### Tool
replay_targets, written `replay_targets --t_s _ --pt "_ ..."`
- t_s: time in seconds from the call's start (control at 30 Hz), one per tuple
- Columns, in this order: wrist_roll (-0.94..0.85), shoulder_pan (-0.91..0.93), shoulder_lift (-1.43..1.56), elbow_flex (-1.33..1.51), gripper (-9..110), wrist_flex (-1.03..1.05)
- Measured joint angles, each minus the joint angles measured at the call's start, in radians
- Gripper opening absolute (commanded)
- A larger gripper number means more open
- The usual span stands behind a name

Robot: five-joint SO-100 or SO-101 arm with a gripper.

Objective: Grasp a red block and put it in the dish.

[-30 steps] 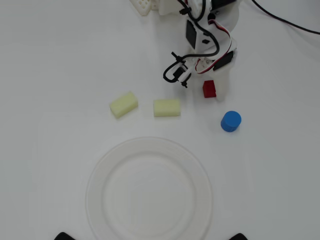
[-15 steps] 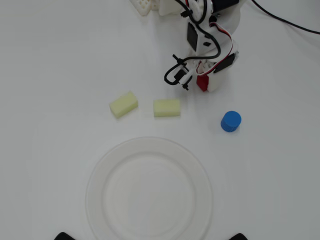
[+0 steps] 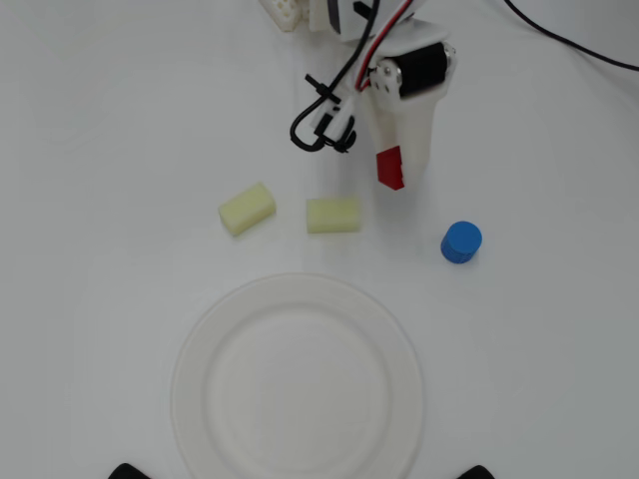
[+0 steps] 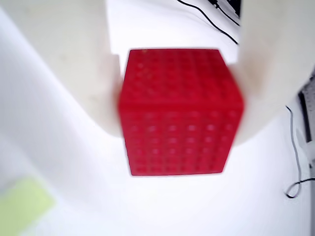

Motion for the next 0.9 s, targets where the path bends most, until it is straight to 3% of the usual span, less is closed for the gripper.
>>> replay_targets --t_s 0.27,0.63,0.9 --pt "-0.072 0.17 -0.183 -0.069 0 -0.23" --pt "-0.005 0.209 -0.759 -0.517 0 -0.249" --pt "0.011 0.209 -0.992 -0.663 0 -0.249"
